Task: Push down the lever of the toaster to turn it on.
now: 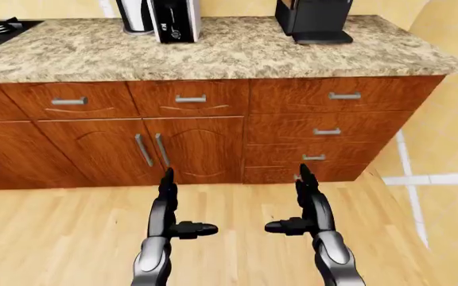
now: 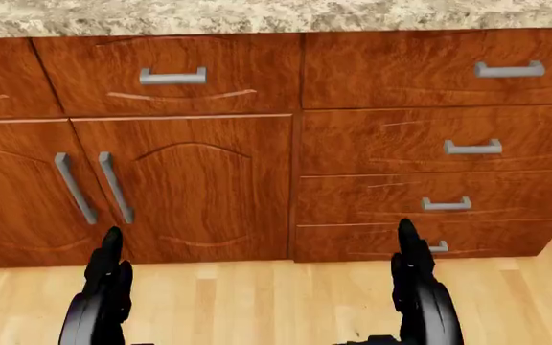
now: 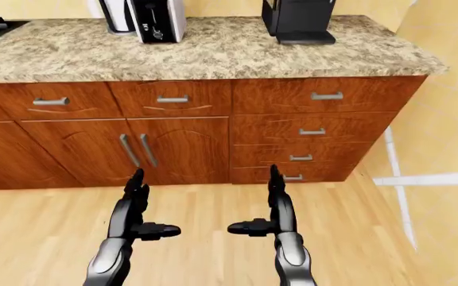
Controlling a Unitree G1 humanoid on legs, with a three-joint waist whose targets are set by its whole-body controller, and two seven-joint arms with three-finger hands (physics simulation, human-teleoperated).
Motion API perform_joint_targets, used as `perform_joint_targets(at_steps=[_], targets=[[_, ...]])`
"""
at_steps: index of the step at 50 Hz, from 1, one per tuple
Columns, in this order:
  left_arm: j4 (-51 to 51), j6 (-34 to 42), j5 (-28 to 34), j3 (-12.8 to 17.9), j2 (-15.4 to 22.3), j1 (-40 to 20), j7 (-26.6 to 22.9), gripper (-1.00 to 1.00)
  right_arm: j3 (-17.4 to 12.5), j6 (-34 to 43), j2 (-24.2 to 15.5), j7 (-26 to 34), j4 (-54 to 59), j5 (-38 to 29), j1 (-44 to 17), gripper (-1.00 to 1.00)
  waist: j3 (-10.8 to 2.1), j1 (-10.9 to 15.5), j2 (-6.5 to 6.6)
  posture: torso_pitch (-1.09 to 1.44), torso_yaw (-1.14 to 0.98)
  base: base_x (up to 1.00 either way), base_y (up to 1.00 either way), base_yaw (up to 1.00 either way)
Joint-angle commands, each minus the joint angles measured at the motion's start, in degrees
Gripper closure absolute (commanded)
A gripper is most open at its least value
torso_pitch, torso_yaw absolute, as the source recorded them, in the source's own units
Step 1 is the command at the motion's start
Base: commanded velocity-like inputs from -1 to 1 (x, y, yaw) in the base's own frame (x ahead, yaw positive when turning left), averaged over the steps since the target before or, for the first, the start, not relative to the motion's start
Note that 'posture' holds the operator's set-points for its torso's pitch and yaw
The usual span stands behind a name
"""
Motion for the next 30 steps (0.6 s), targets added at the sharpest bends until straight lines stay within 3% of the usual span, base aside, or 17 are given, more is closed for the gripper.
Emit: perform_joint_targets(at_steps=[1, 3, 4, 5, 7, 17, 18, 19, 20, 21, 23, 30], targets=[[-5.9, -4.1, 1.3, -0.8, 0.1, -0.6, 0.3, -1.0, 1.0, -5.3, -0.3, -0.6, -6.4, -2.3, -0.4, -1.0, -0.05, -0.1, -0.45, 0.0, 0.0, 0.0, 0.0, 0.0], [-5.4, -3.5, 0.6, -0.3, 0.0, -1.0, 0.3, -1.0, 0.1, -4.4, 0.4, -2.1, -11.0, -1.3, 1.0, -1.0, -3.56, 0.3, -0.05, 0.0, 0.0, 0.0, 0.0, 0.0], [-5.5, -3.6, 0.6, -0.4, -0.1, -1.0, 0.3, -1.0, 0.2, -4.2, 0.3, -1.9, -11.4, -1.1, 1.3, -1.0, -2.99, 0.3, -0.11, 0.0, 0.0, 0.0, 0.0, 0.0], [-6.0, -3.5, 0.7, -0.5, -0.1, -0.6, 0.4, -1.0, 0.3, -4.0, 0.4, -1.9, -12.8, -1.2, 1.9, -1.0, -0.93, 0.4, -0.38, 0.0, 0.0, 0.0, 0.0, 0.0], [-6.3, -3.4, 0.7, -0.5, -0.1, -0.4, 0.5, -1.0, 0.6, -3.3, 0.5, -2.0, -14.7, -1.4, 2.7, -1.0, -3.93, 0.4, -0.41, 0.0, 0.0, 0.0, 0.0, 0.0], [-7.9, -3.2, 1.4, -1.1, -0.3, 0.8, 0.6, -1.0, 0.6, -4.2, 0.6, -2.4, -13.7, -1.3, 2.9, -1.0, -4.65, 0.4, -0.34, 0.0, 0.0, 0.0, 0.0, 0.0], [-7.8, -3.0, 1.4, -1.0, -0.3, 0.6, 0.7, -1.0, 0.4, -4.3, 0.6, -2.3, -13.3, -1.0, 2.7, -1.0, -5.65, 0.3, 0.01, 0.0, 0.0, 0.0, 0.11, 0.0], [-8.6, -2.7, 1.6, -1.0, -0.2, 0.8, 0.7, -1.0, 0.6, -4.2, 0.6, -2.3, -13.6, -1.1, 2.7, -1.0, -4.78, 0.2, -0.28, 0.0, 0.0, 0.0, 0.45, 0.0], [-9.1, -2.5, 1.5, -0.8, -0.2, 1.0, 0.7, -1.0, 0.5, -4.4, 0.6, -2.2, -13.5, -1.0, 2.8, -1.0, -3.97, 0.0, -1.5, 0.0, 0.0, 0.0, 0.72, 0.0], [-9.1, -2.6, 1.6, -0.9, -0.2, 1.0, 0.7, -1.0, 0.6, -4.1, 0.6, -2.2, -14.1, -1.0, 3.0, -1.0, -3.84, -0.1, -2.98, 0.0, 0.0, 0.02, 0.91, 0.0], [-8.1, -3.3, 1.6, -0.8, -0.2, 0.9, 0.7, -1.0, 1.0, -4.1, 0.6, -2.3, -14.6, -1.4, 3.2, -1.0, -3.67, -0.5, -3.9, 0.0, 0.0, 0.06, 1.0, 0.0], [-8.4, -3.0, 2.0, -1.3, -0.4, 1.1, 0.7, -1.0, 1.9, -5.4, 1.0, -2.0, -13.4, -1.5, 2.4, -1.0, -1.91, -1.1, -2.32, 0.0, 0.0, 0.06, 0.88, 0.0]])
